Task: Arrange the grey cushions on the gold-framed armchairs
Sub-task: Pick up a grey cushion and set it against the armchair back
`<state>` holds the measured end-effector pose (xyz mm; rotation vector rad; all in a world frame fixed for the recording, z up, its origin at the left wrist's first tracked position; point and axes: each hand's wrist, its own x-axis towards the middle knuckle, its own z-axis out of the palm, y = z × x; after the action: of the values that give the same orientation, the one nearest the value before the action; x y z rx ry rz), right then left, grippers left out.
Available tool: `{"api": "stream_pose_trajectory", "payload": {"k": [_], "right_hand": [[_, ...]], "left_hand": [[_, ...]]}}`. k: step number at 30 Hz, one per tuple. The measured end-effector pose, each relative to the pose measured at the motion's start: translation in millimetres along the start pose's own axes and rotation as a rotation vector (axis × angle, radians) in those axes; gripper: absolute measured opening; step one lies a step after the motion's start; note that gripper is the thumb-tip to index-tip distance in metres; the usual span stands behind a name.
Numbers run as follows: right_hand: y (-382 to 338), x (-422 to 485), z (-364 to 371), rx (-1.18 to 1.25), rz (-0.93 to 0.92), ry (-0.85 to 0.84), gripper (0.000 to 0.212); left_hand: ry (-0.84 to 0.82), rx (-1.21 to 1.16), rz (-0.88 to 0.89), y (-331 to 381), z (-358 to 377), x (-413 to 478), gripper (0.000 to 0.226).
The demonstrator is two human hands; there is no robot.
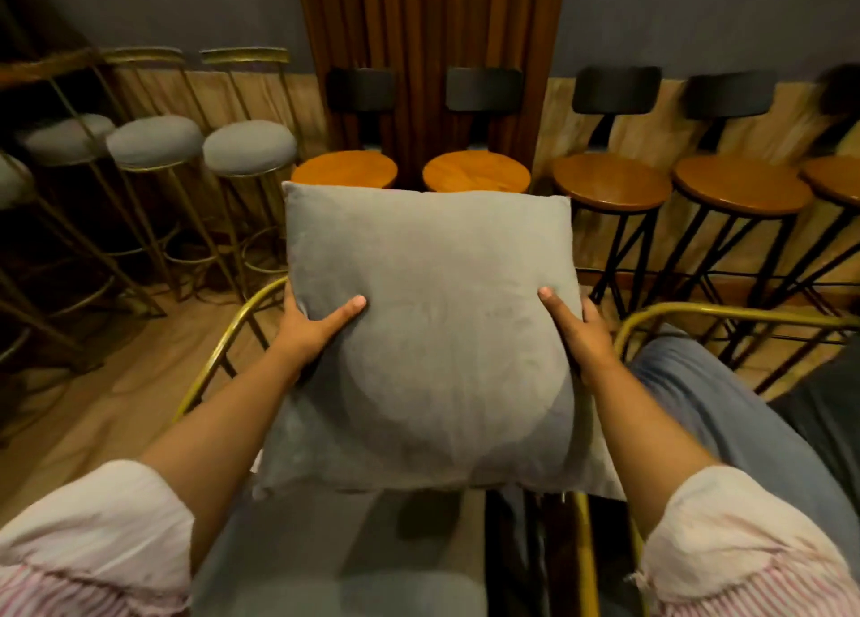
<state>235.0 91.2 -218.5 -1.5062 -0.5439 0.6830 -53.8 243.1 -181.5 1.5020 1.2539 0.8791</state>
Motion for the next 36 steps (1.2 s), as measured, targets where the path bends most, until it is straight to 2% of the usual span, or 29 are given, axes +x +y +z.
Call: {"api": "stream_pose_trajectory", "payload": {"k": [4,6,9,13,20,29,36], "right_hand": [[17.9,26.0,38.0,-0.063,-0.057,-0.016,0.093],[23.3,36.9,49.1,-0.118,-0.08,-0.036,0.107],[35.6,59.8,62.8,-0.173,-0.074,-0.059,0.12],[56.1,83.2,79.5,-0.194,-0.122,-0.043,0.117],[121.2,103.9,107.5,-0.266,-0.191,0.029,0.131],[204.3,121.7,125.2,-0.271,-0.181,-0.003,0.121],[224.9,130.6,127.4,-0.316,-0.217,0.002,0.112]], "left_hand": [[-0.179,0.146,-0.039,-14.2,-26.1,62.2,0.107],[-0.224,0.107,-0.068,-20.5,-26.5,85.6,0.108],[-0.189,-0.009,-0.059,-33.4,-16.2,117.2,0.109],[-0.148,-0.042,-0.028,-57.0,-2.0,152.1,0.114],[-0.055,-0.016,-0.02,-122.2,10.4,187.5,0.118],[-0.037,0.095,-0.137,-205.8,22.5,209.4,0.111],[-0.038,0.126,-0.222,-224.2,29.2,225.2,0.12]]}}
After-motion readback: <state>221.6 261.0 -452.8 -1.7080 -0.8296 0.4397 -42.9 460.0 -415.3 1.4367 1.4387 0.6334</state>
